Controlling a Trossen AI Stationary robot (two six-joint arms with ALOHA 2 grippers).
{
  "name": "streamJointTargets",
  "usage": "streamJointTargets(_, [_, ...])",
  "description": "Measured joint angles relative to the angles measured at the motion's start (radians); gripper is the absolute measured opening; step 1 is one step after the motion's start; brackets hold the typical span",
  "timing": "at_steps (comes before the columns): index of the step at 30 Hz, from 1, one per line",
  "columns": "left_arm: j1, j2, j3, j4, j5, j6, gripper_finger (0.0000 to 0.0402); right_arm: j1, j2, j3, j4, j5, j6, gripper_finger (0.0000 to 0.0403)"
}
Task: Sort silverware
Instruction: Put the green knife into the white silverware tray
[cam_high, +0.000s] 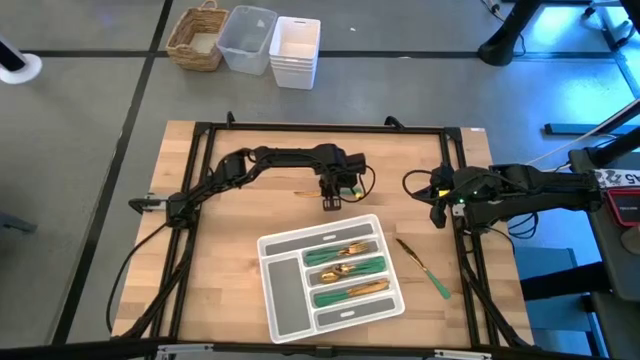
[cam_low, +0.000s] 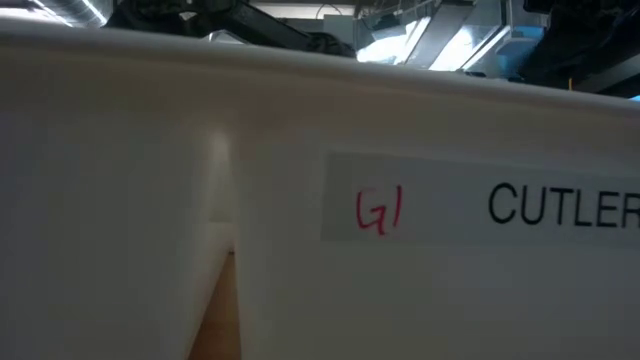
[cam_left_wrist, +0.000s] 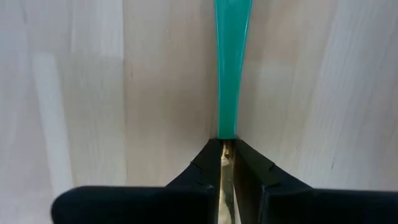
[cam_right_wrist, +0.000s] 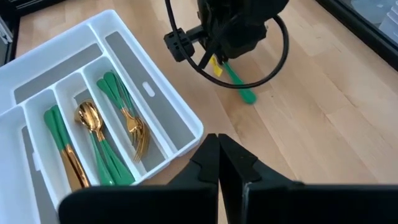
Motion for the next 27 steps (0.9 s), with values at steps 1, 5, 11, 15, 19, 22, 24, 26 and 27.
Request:
streamJointTargets(1, [0.000,0.003,0.013,-0.002,0.001,0.000,0.0015,0.000,0.000,0.000,0.000,0.000,0.000,0.0001])
streamJointTargets(5, [0.000,0.005,0.050,-0.004,0.024,-0.002,0.0006,0.000,0.000,0.000,0.000,0.000,0.000,0.0001])
streamJointTargets(11, [-0.001,0.004,0.091,-0.010,0.056,0.000,0.0001,0.000,0.000,0.000,0.000,-0.001,0.000,0.0001])
streamJointTargets(15, [0.000,-0.004,0.091,-0.020,0.057,-0.004,0.0001,0.000,0.000,0.000,0.000,-0.001,0.000,0.0001])
streamJointTargets(19, [0.000,-0.004,0.092,-0.055,0.057,0.001,0.0001,0.000,0.000,0.000,-0.001,-0.001,0.000,0.0001])
streamJointTargets(22, [0.000,-0.004,0.092,-0.080,0.056,0.002,0.0000,0.000,0.000,0.000,-0.001,-0.001,0.000,0.0001])
streamJointTargets(24, [0.000,-0.004,0.092,-0.078,0.056,0.004,0.0000,0.000,0.000,0.000,-0.001,-0.001,0.000,0.0001])
streamJointTargets(26, [0.000,-0.005,0.092,-0.077,0.056,-0.007,0.0000,0.000,0.000,0.000,-0.001,-0.001,0.000,0.0001])
streamJointTargets(27, [0.000,-0.005,0.092,-0.077,0.055,-0.014,0.0002,0.000,0.000,0.000,-0.001,-0.001,0.000,0.0001])
